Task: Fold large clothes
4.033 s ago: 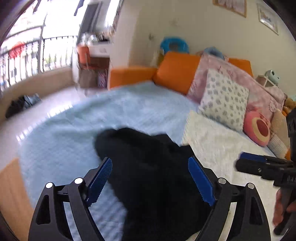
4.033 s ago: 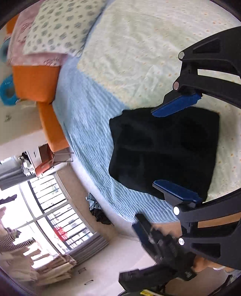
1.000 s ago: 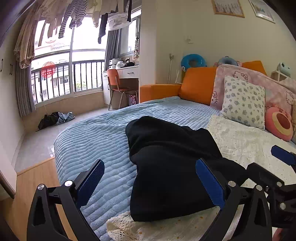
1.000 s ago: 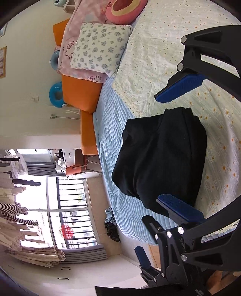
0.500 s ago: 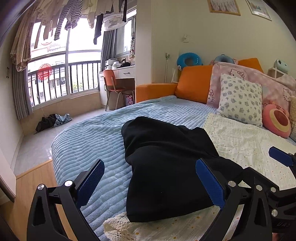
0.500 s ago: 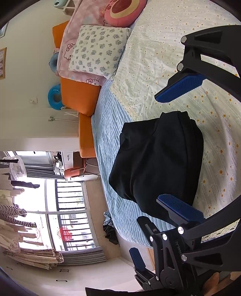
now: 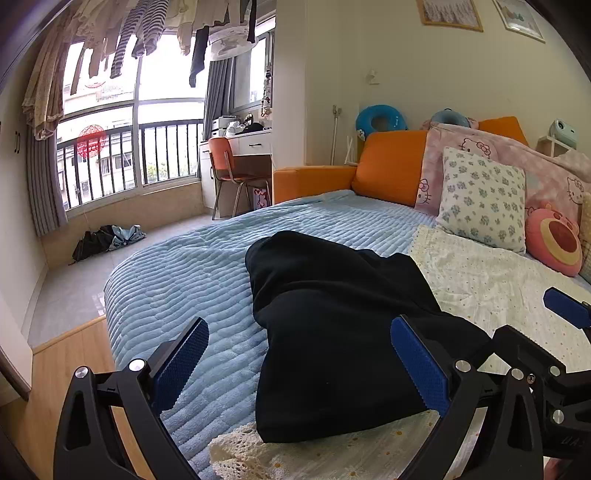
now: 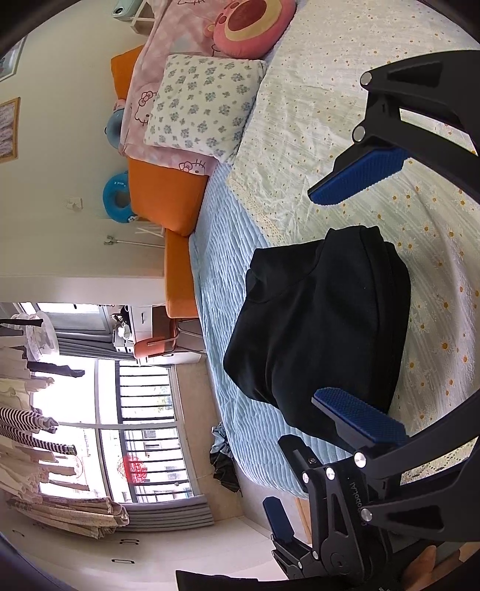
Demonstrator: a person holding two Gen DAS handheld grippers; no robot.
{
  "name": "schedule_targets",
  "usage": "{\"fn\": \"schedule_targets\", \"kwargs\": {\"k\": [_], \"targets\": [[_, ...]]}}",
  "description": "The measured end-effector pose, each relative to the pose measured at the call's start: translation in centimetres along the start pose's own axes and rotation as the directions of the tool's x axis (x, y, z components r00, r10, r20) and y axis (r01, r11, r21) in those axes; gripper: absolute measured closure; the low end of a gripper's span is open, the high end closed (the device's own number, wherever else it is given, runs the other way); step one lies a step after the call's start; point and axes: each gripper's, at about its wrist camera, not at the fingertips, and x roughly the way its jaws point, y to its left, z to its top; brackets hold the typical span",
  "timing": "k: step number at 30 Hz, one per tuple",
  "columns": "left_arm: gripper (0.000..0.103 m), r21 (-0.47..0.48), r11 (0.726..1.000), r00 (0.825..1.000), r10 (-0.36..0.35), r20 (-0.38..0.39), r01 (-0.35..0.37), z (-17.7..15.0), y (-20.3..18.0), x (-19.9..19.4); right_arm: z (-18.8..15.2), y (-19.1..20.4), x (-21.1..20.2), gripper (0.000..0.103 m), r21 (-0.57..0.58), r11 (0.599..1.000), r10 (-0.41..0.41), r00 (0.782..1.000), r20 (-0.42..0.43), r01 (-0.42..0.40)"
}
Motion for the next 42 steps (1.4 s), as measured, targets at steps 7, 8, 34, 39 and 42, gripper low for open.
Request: {"fn": "schedule_targets", "kwargs": {"k": [7, 8, 34, 39, 42], "targets": [[0.003, 0.006, 1.000, 1.000, -0.011, -0.006, 0.011, -0.1, -0.2, 0.3, -0.2, 0.0, 0.3, 0.005, 0.000, 1.000, -0.005, 1.000, -0.010, 0.005], [0.003, 0.010, 1.000, 1.000, -0.012, -0.007, 0.012, -0.1, -0.3, 0.4, -0.2, 0.0, 0.4, 0.005, 0.001, 1.000, -0.006, 1.000, -0.011, 0.006], [0.003, 0.039, 0.999, 1.000, -0.028, -0.001, 0.028, -0.2, -1.5, 2.0, -0.6, -0.5, 1.4, 0.005, 0.011, 1.000, -0.018, 0.999, -0.027, 0.018], [0.003, 0.060, 0.998, 0.999, -0.021, 0.029, 0.019, -0.3, -1.8, 2.0, -0.7, -0.8, 1.5, 0.005, 0.015, 1.000, -0.022, 0.999, -0.031, 0.023], [0.003, 0.058, 0.998, 0.999, -0.023, 0.031, 0.022, -0.3, -2.0, 2.0, -0.7, -0.9, 1.6, 0.005, 0.020, 1.000, -0.023, 0.999, -0.033, 0.024]]}}
